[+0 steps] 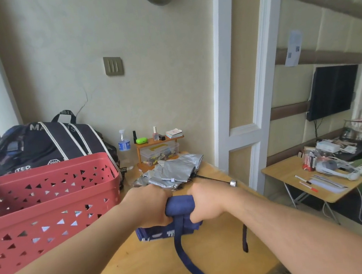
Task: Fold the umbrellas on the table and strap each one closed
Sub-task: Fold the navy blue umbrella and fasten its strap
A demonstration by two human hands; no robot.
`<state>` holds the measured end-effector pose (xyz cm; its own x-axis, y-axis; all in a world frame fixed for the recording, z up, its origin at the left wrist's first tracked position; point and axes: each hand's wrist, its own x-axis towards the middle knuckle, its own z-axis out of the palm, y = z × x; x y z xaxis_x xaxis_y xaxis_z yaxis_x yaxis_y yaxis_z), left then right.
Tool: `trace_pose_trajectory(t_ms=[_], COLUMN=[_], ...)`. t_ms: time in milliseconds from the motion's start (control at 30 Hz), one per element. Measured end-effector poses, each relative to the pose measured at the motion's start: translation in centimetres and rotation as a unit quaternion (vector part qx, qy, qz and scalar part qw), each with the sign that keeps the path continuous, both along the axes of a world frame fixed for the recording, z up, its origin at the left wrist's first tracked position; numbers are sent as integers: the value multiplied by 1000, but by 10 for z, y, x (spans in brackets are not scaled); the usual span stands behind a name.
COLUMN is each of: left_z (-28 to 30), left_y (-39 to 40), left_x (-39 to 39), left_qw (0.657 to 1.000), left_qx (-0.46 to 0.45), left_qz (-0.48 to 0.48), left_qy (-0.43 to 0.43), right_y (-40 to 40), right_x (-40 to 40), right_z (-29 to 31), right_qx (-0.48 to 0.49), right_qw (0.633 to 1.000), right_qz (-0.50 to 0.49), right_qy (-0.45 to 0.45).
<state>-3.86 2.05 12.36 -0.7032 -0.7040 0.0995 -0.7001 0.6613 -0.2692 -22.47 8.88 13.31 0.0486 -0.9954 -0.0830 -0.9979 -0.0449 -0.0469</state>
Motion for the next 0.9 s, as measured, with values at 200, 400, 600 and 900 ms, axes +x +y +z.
trace_pose_trajectory(t_ms=[200, 400, 600, 900], left_z=[-5, -10, -12, 5], left_y=[-5, -6, 1, -4], left_x=[17, 13, 5, 20], left_qw=[997, 999, 998, 962], left_qx=[-45, -18, 13, 201], left_qz=[-31, -7, 49, 90], left_qy=[52, 35, 36, 163], right_y=[1, -2, -6, -7], right_x=[-23, -22, -10, -9], right_z=[0, -8, -8, 5], right_qx=[34, 39, -95, -265], right_qw=[994, 993, 991, 947], right_qz=[-26, -12, 66, 89], right_qy=[-97, -109, 67, 160])
